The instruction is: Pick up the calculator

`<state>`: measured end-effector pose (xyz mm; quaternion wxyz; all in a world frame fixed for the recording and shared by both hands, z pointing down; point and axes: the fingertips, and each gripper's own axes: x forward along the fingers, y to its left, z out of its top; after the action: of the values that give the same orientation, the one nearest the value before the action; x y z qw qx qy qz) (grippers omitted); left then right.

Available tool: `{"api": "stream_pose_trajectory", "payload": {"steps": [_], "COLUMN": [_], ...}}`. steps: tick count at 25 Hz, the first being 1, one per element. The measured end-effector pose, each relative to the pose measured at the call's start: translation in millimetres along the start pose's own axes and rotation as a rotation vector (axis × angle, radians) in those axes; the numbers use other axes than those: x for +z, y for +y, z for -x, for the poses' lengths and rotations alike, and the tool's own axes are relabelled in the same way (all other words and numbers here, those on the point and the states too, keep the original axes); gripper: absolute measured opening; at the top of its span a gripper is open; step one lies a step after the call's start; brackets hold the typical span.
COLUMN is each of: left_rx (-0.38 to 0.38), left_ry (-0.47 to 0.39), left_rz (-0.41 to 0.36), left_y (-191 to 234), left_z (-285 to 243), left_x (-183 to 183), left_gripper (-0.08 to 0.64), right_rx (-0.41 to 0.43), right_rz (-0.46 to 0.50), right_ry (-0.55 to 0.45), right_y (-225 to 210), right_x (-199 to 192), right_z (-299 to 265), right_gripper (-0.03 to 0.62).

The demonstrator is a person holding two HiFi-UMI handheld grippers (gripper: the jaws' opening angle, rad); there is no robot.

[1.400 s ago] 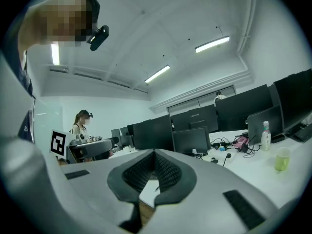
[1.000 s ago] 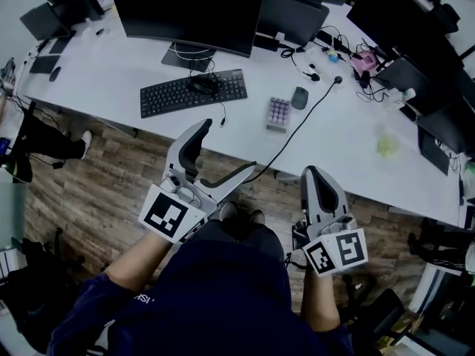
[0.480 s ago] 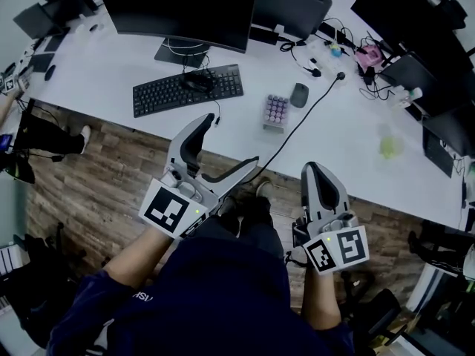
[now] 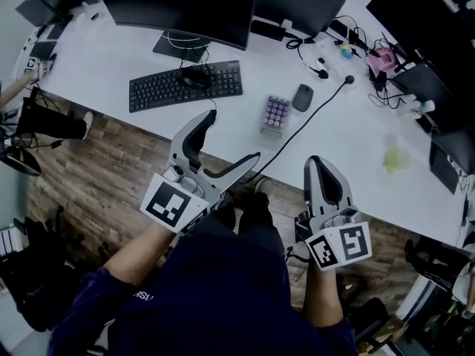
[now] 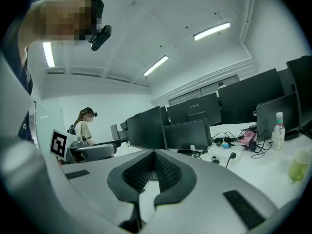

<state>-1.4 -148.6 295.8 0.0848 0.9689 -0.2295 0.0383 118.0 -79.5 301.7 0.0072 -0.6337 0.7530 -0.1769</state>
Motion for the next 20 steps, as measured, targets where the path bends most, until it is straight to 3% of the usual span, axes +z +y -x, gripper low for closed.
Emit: {"api": "stream_pose_trajectory", "payload": {"steps": [11, 20], "left_rx": [0.074, 0.127], "left_ry": [0.063, 0.126], "left_rz": [0.054, 0.195], "left_y": [13, 24], "left_z": [-41, -61], "left_x": [-27, -70], "left_gripper": [0.423, 0.422], "right_rx": [0.068, 0.119], "right_rz": [-0.020, -0.040], "right_ry": [0.055, 0.110], "right_y": [-46, -74], "right_x": [-3, -19], "right_z": [-35, -62], "right_gripper": [0.003, 0.003]}}
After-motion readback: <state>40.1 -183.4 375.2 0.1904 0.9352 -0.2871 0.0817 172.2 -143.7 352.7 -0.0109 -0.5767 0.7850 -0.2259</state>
